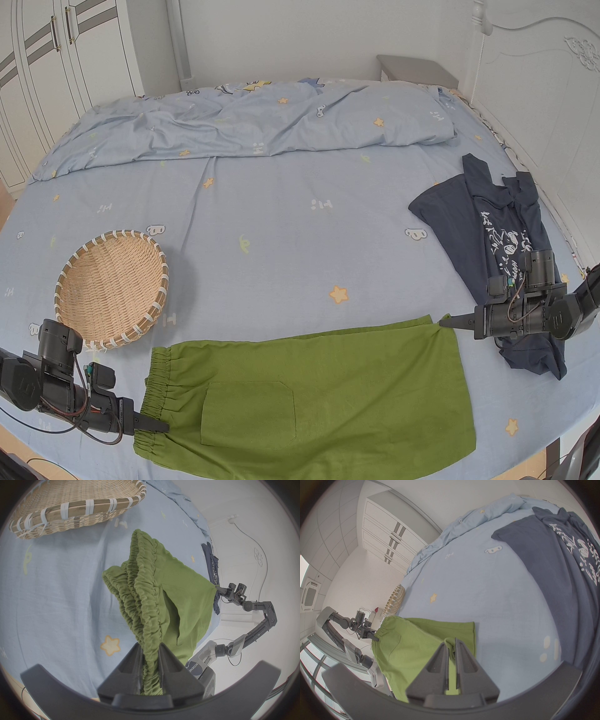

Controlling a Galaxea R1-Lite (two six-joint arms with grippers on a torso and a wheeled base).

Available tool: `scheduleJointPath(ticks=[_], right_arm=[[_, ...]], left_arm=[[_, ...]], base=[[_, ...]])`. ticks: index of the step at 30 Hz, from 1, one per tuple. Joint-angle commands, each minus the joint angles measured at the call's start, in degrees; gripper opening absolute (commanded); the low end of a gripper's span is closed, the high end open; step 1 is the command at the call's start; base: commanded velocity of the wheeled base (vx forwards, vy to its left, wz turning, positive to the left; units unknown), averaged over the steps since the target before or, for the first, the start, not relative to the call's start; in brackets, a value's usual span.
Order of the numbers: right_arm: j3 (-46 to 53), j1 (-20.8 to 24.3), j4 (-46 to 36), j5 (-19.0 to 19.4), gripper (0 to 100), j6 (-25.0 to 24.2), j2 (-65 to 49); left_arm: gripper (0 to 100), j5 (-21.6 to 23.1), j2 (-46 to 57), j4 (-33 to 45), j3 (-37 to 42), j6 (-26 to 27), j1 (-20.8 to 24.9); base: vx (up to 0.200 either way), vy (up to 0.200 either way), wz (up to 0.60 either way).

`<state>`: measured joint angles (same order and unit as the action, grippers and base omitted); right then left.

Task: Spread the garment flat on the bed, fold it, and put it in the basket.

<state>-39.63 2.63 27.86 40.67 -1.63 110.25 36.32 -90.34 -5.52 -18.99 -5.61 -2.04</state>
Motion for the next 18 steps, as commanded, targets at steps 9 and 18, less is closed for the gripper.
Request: scheduleJointPath(ticks=[9,18], right_arm=[[-8.36,2.46,-5.36,-0.24,0,-0.21,-0.21],[-10.82,2.55,-6.94,-0.24,0,-0.12,3.13]], left_arm=[[0,0.07,3.07,-0.01,1.94,-0.02,-0.69],[0,-0.02,2.81,-0.72,2.03,-0.02,-0.78]], base=[[0.000,0.000,0.00],[0.000,0.000,0.00]])
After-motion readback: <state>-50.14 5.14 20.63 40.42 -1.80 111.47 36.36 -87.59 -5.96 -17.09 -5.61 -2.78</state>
